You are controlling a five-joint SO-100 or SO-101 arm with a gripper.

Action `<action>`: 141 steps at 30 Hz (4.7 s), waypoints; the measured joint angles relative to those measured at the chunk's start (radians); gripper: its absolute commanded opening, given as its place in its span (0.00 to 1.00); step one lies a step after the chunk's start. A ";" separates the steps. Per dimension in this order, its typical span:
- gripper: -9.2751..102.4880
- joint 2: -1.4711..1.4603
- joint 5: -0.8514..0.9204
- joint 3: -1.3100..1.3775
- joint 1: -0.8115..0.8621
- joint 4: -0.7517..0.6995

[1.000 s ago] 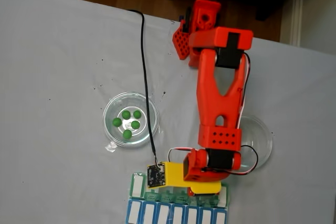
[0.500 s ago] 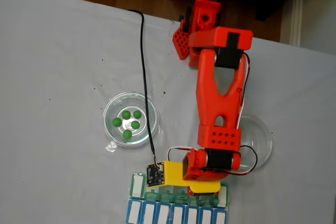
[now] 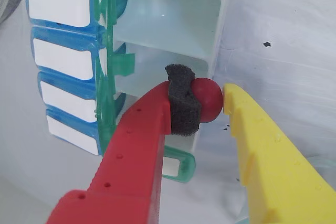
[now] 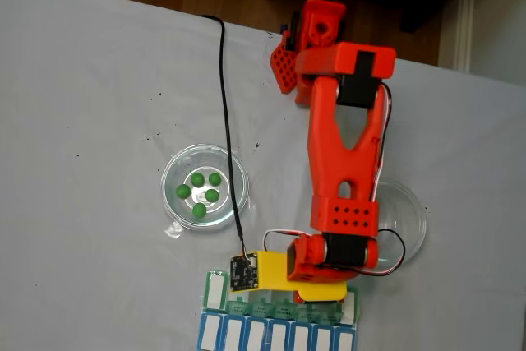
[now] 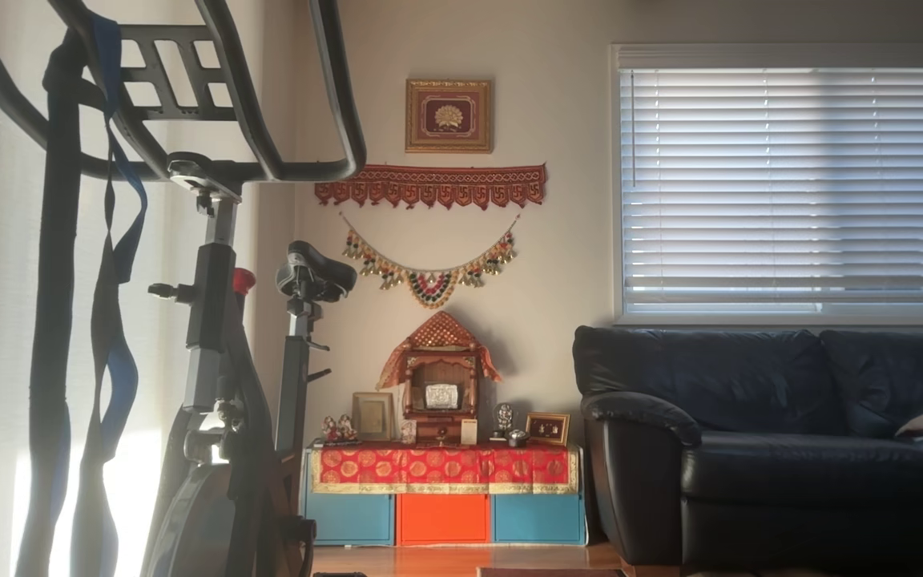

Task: Sort medicines into box.

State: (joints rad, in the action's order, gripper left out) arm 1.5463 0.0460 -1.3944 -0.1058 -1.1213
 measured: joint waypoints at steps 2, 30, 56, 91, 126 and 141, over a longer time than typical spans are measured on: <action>0.09 0.000 0.000 0.000 0.000 0.015; 0.10 0.000 -0.026 -0.032 -0.018 0.138; 0.26 0.000 0.038 -0.063 -0.029 0.127; 0.10 0.092 0.135 0.043 -0.011 -0.225; 0.10 0.632 0.192 -0.483 -0.359 -0.216; 0.10 0.558 0.265 -0.505 -0.376 -0.147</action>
State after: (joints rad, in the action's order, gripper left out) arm 2.1046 0.3114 -1.8991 -0.4817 -1.2686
